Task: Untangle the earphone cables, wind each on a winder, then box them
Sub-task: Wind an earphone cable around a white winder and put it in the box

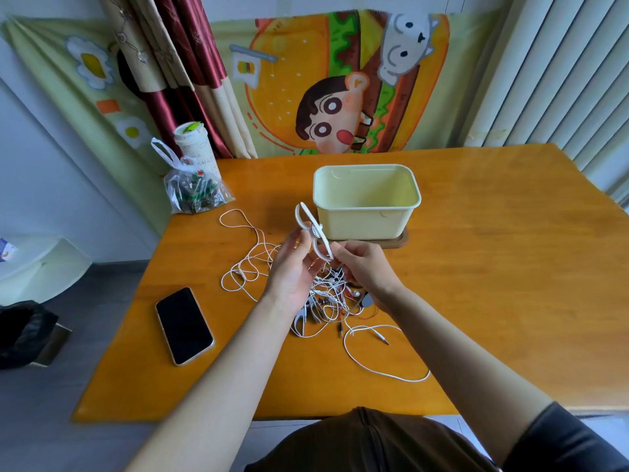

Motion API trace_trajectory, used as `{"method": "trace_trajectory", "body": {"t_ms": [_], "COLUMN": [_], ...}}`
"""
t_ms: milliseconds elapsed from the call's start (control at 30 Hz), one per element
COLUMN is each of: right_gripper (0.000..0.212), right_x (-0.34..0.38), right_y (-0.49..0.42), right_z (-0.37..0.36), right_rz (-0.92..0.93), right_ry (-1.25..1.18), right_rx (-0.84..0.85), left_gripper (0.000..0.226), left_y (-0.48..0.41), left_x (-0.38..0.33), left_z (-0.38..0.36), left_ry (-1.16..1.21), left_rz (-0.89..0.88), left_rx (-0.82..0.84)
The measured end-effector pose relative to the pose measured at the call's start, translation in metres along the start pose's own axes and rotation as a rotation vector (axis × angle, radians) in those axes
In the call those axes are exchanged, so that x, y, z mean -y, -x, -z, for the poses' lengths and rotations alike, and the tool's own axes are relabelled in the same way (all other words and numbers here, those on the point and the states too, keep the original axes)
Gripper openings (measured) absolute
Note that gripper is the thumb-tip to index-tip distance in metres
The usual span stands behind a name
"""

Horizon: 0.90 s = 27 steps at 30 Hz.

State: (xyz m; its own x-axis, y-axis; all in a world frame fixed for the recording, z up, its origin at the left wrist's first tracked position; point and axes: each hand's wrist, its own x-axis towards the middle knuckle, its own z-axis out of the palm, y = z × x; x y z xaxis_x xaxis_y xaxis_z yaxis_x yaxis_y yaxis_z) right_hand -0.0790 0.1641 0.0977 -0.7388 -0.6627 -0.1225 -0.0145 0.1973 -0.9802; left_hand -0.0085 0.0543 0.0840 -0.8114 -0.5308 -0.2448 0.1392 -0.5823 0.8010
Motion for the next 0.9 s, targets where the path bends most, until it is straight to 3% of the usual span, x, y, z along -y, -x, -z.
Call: {"method": "trace_trajectory", "body": {"t_ms": [267,400,633,767,900], "right_gripper": [0.025,0.023,0.024,0.022,0.023], "right_x": [-0.008,-0.01,-0.004,0.003,0.008], "right_y": [0.0,-0.002,0.001,-0.002,-0.011], "right_z": [-0.006,-0.006,-0.006,-0.004,0.009], "right_rz": [-0.076,-0.006,-0.024,0.112,0.194], "right_ry": [-0.071,0.081,0.173,0.424,0.559], "right_rx": [0.035,-0.013,0.045,0.041,-0.008], "left_gripper": [0.018,0.014,0.007,0.011,0.012], "left_y": [-0.002,-0.005,-0.005,-0.009,-0.008], "left_x": [0.0,0.002,0.001,0.006,0.006], "left_z": [-0.001,-0.001,0.001,0.018,0.027], "left_ry": [0.038,0.008,-0.277,-0.71,-0.898], "left_rz": [0.063,0.023,-0.154,-0.32,-0.324], "left_rx": [-0.105,-0.211,-0.374,-0.27,-0.075]}}
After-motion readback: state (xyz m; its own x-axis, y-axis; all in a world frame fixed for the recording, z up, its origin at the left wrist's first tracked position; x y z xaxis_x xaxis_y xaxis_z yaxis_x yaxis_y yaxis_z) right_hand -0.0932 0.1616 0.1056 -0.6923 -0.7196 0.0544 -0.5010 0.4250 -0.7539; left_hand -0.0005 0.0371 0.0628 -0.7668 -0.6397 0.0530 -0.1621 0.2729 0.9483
